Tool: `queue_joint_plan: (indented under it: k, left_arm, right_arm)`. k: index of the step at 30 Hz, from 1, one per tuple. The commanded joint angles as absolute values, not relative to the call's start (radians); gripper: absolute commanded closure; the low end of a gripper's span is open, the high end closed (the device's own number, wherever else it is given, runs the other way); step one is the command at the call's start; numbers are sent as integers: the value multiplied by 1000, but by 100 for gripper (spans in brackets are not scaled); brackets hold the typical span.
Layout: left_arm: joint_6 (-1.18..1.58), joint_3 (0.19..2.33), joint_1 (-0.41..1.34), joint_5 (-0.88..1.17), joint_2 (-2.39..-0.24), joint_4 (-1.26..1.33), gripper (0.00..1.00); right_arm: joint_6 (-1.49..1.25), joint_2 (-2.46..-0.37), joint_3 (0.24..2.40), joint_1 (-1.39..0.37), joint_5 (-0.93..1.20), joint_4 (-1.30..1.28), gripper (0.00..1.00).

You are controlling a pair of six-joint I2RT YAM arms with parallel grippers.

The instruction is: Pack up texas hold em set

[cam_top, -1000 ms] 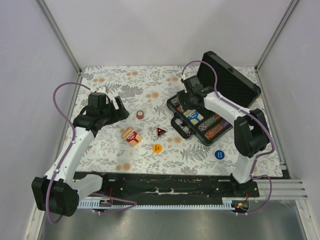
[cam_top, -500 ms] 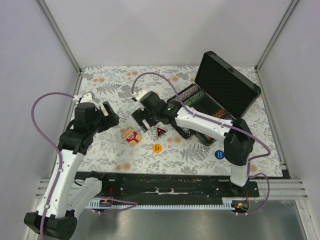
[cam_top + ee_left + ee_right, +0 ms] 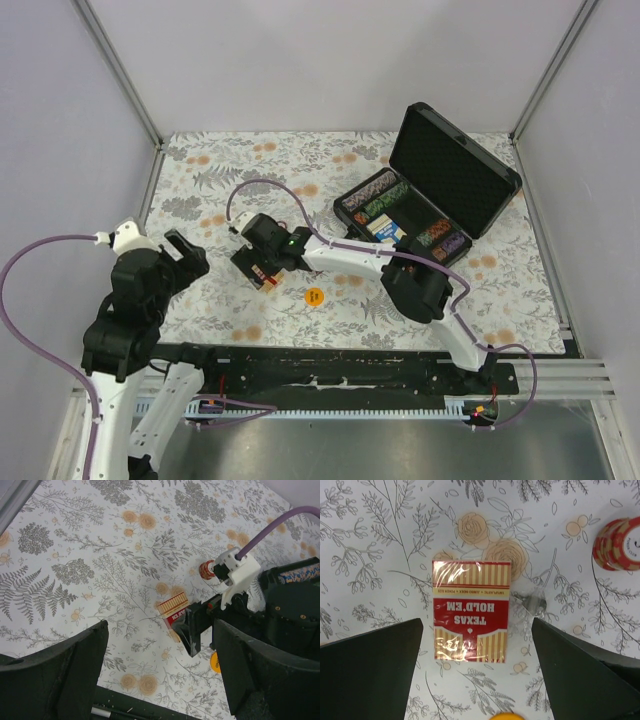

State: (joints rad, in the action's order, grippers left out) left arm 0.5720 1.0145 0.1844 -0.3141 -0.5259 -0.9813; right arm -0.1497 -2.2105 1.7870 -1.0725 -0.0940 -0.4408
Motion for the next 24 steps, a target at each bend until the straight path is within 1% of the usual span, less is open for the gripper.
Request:
queue_joint_plan:
  k: [1,6,10,15,17,22,24]
  left_arm:
    - [612,1022,179,-347,-499,-1022,9]
    - [614,1003,181,-341,-494,-1022,9]
    - [609,1040,179,-359,-492,-1031,9]
    - [601,1057,179,-370,-479,-1032,9]
    - [603,1051,179,-370,-472,-1032,9]
    - [609,1045,181,-385,-465,-1032,9]
    - [609,1045,179,-388,-469,-1031,9]
  right_arm:
    - [-155,-2246,1870,-1077,-88,-353,2]
    - [-140,-2316,1902,-1091,-97,-336,2]
    - [-140,-2368,1940,-1100,-107,-342,2]
    - [-141,-2411,1982,-1103,-123,-374,6]
    - [-144,-2419,1993,-1103,-123,-397,11]
    - [-141,-2387,1977,-1103,-140,-408,30]
    - [-135,-2362,1976,-1103,-146,-408,36]
